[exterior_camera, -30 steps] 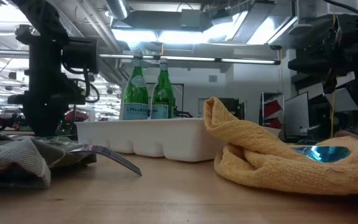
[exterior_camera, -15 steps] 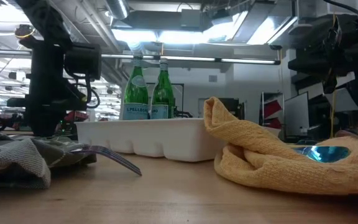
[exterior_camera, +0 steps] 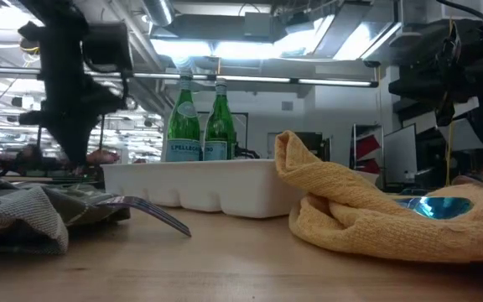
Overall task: Sort silverware
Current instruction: Put the blue spoon into the cutlery tray
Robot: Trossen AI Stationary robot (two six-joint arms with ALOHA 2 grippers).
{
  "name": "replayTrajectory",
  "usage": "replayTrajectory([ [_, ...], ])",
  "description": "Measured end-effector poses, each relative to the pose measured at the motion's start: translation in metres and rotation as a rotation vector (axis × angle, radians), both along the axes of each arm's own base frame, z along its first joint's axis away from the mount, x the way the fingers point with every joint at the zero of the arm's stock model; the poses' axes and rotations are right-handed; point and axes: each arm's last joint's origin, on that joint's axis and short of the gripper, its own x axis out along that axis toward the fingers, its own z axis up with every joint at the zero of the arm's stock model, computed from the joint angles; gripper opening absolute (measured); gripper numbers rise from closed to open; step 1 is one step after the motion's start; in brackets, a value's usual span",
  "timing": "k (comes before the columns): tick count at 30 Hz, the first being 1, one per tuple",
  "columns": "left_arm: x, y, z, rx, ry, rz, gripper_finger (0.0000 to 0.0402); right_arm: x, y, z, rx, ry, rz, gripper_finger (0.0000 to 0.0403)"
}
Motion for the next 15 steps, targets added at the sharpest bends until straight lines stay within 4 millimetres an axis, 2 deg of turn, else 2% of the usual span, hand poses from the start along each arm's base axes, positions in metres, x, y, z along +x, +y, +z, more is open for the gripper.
replayTrajectory([
  [4,0.005,0.001,0.019,0.044,-0.160,0.000,0.0006,0.000,0.000,0.000,0.000,0.000,0.000,0.0028],
  [8,0.019,0.005,0.033,0.110,-0.379,-0.009,0.0008,0.000,0.000,0.000,0.000,0.000,0.000,0.0028],
  [15,0.051,0.015,0.053,0.332,-0.657,-0.196,0.0007,0.000,0.000,0.000,0.000,-0.001,0.000,0.0028],
])
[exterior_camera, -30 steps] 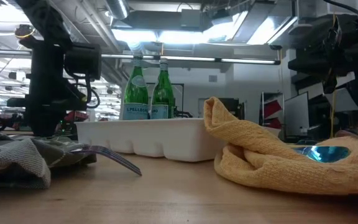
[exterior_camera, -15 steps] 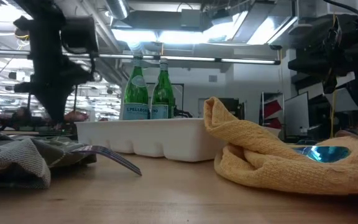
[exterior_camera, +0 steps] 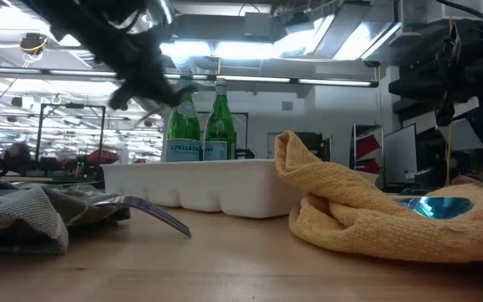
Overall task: Sort silverware
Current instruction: Put the blue spoon into the cutlery tray
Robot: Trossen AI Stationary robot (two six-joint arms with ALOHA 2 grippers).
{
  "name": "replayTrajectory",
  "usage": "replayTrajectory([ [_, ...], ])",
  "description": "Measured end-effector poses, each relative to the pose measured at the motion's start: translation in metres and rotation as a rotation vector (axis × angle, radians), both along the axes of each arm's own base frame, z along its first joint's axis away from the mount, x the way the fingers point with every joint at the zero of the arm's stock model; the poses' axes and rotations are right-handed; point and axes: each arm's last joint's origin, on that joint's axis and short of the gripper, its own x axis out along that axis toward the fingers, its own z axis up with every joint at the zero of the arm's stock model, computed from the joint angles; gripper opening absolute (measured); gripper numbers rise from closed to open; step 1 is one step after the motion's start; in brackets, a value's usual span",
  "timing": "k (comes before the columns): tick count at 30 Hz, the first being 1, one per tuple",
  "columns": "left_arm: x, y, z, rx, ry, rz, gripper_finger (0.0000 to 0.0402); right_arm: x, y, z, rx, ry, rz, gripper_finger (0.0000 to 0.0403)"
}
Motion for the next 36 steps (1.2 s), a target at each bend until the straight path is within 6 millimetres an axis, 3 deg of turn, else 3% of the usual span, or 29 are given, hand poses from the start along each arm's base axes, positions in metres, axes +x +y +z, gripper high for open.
replayTrajectory([
  [5,0.018,0.005,-0.005,0.134,-0.012,-0.073,0.0010,0.000,0.000,0.000,0.000,-0.001,0.001,0.0028],
  [15,0.035,0.010,-0.049,0.136,0.226,-0.141,0.0016,0.000,0.000,0.000,0.000,-0.001,0.001,0.0028],
  [25,0.046,0.014,-0.078,0.146,0.348,-0.174,0.0016,0.000,0.000,0.001,0.095,-0.051,0.003,0.0028],
  [36,0.047,0.014,-0.097,0.103,0.419,-0.180,0.0051,-0.001,0.003,0.011,0.218,-0.119,0.120,0.0028],
])
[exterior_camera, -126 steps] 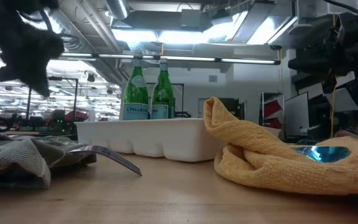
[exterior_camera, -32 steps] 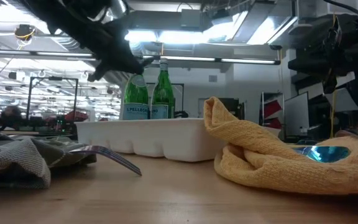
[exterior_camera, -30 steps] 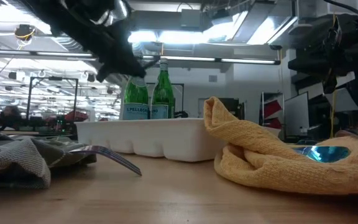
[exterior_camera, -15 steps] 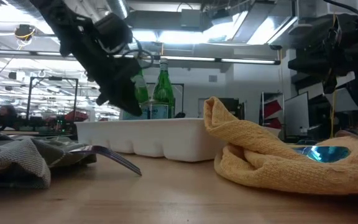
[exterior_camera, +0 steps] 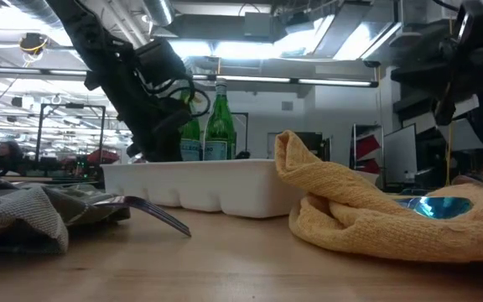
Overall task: Sort silverware
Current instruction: Put the blue spoon into the cutlery tray
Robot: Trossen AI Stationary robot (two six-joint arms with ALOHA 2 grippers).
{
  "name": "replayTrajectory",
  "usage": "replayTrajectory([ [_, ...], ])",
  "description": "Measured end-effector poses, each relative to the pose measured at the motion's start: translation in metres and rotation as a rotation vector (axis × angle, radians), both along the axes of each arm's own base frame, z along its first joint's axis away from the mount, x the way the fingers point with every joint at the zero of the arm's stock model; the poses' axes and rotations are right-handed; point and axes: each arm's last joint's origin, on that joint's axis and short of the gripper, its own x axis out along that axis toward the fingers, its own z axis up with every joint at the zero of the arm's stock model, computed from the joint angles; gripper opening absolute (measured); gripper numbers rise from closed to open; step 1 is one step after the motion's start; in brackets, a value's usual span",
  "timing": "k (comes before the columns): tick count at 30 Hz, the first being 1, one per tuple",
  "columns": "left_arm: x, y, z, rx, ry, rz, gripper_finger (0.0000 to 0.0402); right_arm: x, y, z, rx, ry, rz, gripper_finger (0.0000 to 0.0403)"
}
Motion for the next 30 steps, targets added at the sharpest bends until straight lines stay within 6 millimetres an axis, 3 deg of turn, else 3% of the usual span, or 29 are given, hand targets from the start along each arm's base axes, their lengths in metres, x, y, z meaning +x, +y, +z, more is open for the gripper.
replayTrajectory([
  [9,0.004,0.001,0.003,-0.029,-0.075,0.057,0.0070,-0.005,0.000,0.035,0.000,-0.058,0.000,0.0028],
  [16,0.008,0.003,0.006,-0.017,-0.125,0.058,0.0063,0.004,0.000,0.055,0.000,-0.010,0.000,0.0028],
  [30,0.000,0.025,0.007,0.024,-0.115,0.170,0.0060,0.039,0.001,0.058,-0.006,0.186,0.027,0.0028],
])
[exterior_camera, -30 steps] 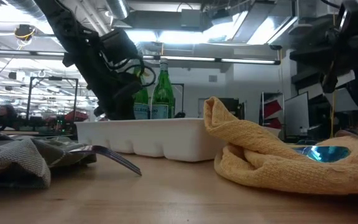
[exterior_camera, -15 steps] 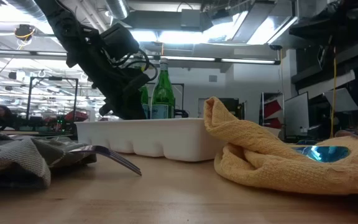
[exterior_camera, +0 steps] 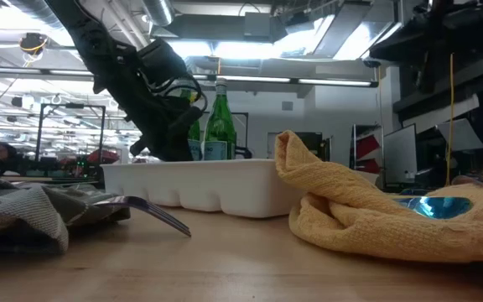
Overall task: Sort silverware
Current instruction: Put the blue spoon into the cutlery tray, then put the blue fork into the cutlery tray
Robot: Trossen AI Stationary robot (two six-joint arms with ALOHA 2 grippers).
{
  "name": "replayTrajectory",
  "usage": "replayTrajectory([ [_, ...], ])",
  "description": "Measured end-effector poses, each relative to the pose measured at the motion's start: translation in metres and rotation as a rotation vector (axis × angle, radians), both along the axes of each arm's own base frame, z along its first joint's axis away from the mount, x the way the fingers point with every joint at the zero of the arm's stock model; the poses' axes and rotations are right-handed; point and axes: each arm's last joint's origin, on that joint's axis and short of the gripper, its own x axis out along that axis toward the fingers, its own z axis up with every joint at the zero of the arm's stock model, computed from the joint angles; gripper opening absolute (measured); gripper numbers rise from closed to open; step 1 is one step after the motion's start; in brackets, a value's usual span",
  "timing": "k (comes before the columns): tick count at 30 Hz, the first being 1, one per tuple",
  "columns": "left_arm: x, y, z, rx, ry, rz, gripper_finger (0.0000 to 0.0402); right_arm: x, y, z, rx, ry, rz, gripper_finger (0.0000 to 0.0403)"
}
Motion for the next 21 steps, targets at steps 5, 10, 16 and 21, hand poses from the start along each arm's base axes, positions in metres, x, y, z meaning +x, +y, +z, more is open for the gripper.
replayTrajectory([
  [5,-0.001,0.002,0.001,-0.009,-0.009,0.017,0.0060,0.009,0.001,0.001,0.005,0.034,0.035,0.0028],
  [10,-0.003,0.000,0.012,-0.001,-0.050,0.011,0.0060,0.024,0.004,0.009,0.019,0.078,0.127,0.0028],
  [16,-0.007,-0.005,0.033,0.021,-0.135,0.000,0.0060,0.051,0.006,0.019,0.114,0.134,0.198,0.0028],
  [21,-0.010,-0.011,0.046,0.037,-0.183,-0.017,0.0060,0.075,0.011,0.013,0.349,0.204,0.292,0.0028],
])
